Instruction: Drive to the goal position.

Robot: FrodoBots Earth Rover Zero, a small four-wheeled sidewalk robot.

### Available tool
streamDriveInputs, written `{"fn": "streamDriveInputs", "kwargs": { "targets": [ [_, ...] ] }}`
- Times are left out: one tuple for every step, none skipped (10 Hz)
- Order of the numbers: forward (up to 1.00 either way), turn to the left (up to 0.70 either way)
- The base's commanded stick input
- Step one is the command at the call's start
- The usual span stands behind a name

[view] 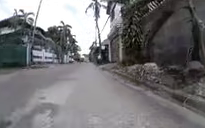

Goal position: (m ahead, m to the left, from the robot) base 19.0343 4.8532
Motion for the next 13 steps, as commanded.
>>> {"fn": "streamDriveInputs", "kwargs": {
  "targets": [
    [1.0, 0.0],
    [1.0, 0.0],
    [1.0, 0.0],
    [1.0, 0.0],
    [1.0, 0.0],
    [1.0, 0.0],
    [1.0, 0.0],
    [1.0, 0.0],
    [1.0, 0.02],
    [1.0, 0.16],
    [1.0, 0.37],
    [1.0, 0.36],
    [1.0, 0.23]
  ]
}}
